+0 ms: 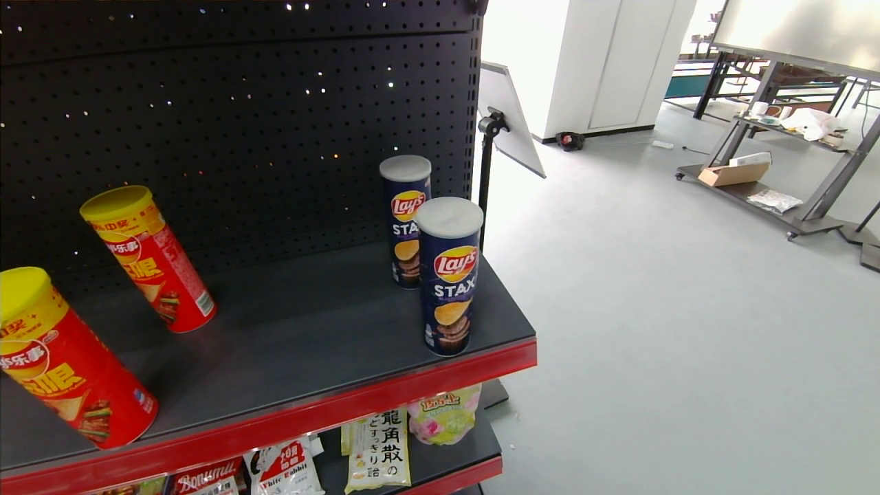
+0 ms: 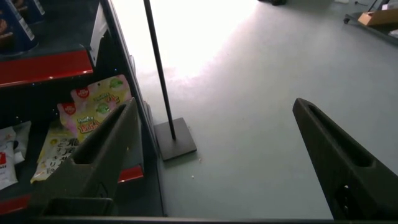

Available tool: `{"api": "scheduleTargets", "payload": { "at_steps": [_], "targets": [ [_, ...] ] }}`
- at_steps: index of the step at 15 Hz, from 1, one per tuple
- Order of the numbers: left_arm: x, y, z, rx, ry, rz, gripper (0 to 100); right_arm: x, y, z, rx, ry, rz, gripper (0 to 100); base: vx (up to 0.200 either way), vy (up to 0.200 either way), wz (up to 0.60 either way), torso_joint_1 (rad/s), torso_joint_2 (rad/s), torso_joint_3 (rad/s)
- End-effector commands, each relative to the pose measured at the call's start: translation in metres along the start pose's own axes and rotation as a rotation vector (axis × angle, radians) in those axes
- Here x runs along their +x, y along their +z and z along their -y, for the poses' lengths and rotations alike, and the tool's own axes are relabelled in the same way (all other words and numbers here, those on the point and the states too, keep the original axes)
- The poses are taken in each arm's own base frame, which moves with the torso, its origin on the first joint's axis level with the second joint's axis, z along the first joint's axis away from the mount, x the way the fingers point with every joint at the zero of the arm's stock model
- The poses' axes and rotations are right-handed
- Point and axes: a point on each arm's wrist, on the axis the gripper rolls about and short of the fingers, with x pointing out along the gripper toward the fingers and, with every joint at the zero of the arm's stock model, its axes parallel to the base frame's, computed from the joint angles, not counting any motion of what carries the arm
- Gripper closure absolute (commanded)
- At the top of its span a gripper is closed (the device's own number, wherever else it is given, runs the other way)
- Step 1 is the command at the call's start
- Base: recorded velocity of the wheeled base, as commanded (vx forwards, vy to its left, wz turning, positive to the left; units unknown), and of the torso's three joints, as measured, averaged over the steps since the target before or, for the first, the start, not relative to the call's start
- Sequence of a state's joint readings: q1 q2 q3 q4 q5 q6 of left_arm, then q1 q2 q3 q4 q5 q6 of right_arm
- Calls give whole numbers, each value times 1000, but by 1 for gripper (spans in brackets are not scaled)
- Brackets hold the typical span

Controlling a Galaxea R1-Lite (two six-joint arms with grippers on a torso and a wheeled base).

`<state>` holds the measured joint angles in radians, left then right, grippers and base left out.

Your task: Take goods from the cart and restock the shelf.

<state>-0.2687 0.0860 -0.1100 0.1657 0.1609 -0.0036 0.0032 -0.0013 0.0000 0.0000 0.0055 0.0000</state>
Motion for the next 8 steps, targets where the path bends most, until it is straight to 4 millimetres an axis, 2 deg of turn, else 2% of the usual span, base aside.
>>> {"api": "scheduleTargets", "payload": {
  "at_steps": [1,7,8],
  "targets": [
    [3,-3,0,-1,1,1,0,0,0,0,0,0,-1,0,0,0,0,0,0,0],
    [4,-4,1,1,-4,16,0,0,0,0,0,0,-1,0,0,0,600,5,4,2],
    [4,-4,1,0,-9,16,0,0,0,0,0,0,-1,0,0,0,0,0,0,0]
  ]
}}
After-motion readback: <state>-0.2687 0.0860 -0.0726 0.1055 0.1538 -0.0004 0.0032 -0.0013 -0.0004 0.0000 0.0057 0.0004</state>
